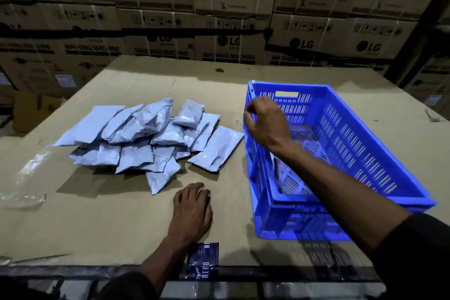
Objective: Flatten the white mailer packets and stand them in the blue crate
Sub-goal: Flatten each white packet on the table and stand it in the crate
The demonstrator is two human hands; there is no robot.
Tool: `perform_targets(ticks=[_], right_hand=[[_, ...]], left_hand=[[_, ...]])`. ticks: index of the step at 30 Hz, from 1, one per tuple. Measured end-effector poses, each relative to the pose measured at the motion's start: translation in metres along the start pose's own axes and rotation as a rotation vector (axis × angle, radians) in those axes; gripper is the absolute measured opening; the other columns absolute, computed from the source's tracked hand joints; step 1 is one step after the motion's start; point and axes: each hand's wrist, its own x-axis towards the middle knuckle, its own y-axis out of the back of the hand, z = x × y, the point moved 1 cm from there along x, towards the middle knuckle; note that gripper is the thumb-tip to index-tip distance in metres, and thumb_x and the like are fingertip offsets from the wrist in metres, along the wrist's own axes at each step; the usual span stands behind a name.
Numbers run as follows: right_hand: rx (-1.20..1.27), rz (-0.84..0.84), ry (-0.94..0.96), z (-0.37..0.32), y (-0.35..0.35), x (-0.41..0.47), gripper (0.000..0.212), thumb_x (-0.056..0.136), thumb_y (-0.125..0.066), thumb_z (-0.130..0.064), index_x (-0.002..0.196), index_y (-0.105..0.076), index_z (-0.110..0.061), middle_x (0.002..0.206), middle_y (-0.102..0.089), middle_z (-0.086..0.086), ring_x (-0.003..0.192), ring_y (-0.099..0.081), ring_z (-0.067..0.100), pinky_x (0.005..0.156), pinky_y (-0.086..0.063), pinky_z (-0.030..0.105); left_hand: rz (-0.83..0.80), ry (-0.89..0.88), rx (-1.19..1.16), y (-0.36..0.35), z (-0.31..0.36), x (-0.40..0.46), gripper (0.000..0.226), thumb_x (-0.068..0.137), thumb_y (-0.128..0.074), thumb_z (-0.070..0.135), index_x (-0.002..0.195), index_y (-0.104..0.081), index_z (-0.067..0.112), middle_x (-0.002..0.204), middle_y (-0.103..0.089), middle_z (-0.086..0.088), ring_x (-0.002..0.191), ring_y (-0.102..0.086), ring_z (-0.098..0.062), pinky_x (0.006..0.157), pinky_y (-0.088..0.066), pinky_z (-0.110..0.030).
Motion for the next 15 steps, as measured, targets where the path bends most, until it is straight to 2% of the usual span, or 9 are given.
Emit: perform_targets(ticks=[5, 8, 11, 13, 15], right_hand=[[0.013, -0.119, 0.035, -0.078, -0.03, -0.001, 0.016, 0.089, -0.058, -0.023, 0.097, -0.065, -0.012, 0.096, -0.063, 0.013, 0.088, -0.06, 0.036, 0.071, -0.05, 0.043], [-0.003, -0.312, -0.045, -0.099, -0.067, -0.02, 0.022, 0.092, -0.055, -0.027, 0.107, -0.062, -0.014, 0.109, -0.061, 0.014, 0.101, -0.059, 0.038, 0.078, -0.048, 0.044], [-0.1, -0.532, -0.148, -0.091, -0.105, -0.052, 0.028, 0.093, -0.051, -0.03, 0.116, -0.056, -0.014, 0.123, -0.054, 0.014, 0.117, -0.051, 0.038, 0.089, -0.047, 0.048], [-0.166, -0.656, -0.209, -0.081, -0.128, -0.072, 0.037, 0.095, -0.05, -0.032, 0.128, -0.05, -0.015, 0.144, -0.04, 0.012, 0.132, -0.038, 0.037, 0.098, -0.041, 0.052], [-0.156, -0.762, -0.25, -0.076, -0.145, -0.084, 0.047, 0.098, -0.045, -0.032, 0.142, -0.037, -0.017, 0.162, -0.013, 0.005, 0.147, -0.015, 0.036, 0.107, -0.029, 0.06]], left_hand=[[0.03, 0.043, 0.054, 0.027, -0.051, -0.017, 0.031, 0.087, -0.052, 0.026, 0.112, -0.065, 0.013, 0.135, -0.056, -0.015, 0.125, -0.052, -0.039, 0.099, -0.04, -0.053], [0.029, 0.155, 0.072, 0.047, -0.087, -0.034, 0.036, 0.085, -0.048, 0.028, 0.112, -0.065, 0.013, 0.137, -0.053, -0.017, 0.121, -0.051, -0.04, 0.095, -0.044, -0.052], [-0.001, 0.24, 0.062, 0.061, -0.113, -0.054, 0.036, 0.085, -0.046, 0.029, 0.111, -0.064, 0.012, 0.141, -0.049, -0.019, 0.118, -0.051, -0.041, 0.09, -0.05, -0.049], [-0.039, 0.264, 0.073, 0.065, -0.122, -0.06, 0.033, 0.086, -0.046, 0.029, 0.109, -0.062, 0.013, 0.143, -0.048, -0.02, 0.117, -0.052, -0.04, 0.091, -0.05, -0.049], [-0.07, 0.257, 0.085, 0.066, -0.122, -0.059, 0.028, 0.086, -0.05, 0.029, 0.107, -0.061, 0.015, 0.142, -0.049, -0.016, 0.118, -0.054, -0.037, 0.094, -0.048, -0.048]])
